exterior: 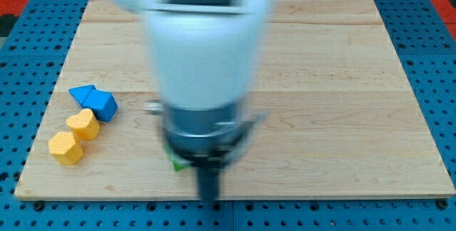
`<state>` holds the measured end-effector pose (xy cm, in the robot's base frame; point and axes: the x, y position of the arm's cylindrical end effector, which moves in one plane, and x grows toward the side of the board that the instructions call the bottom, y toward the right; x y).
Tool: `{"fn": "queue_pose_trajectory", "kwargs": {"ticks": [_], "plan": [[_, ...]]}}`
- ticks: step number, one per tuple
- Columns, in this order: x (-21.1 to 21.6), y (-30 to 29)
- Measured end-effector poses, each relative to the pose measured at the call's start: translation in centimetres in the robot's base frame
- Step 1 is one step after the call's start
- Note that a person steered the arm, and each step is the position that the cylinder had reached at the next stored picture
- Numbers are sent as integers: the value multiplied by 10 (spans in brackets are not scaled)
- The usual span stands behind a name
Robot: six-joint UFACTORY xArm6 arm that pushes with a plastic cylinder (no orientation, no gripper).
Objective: Move the green blocks below the red blocks
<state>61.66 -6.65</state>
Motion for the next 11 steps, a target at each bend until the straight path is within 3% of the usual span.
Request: {"fn": "queue_pose_trajectory", "kwargs": {"ticks": [1, 2, 3, 4, 5, 6, 7, 8, 11], "plan": [[-27, -38], [-47, -20], [-47, 3], [-31, -26], [-23, -3], [-82, -5], [-101, 14], [-70, -23], [-68, 93]]}}
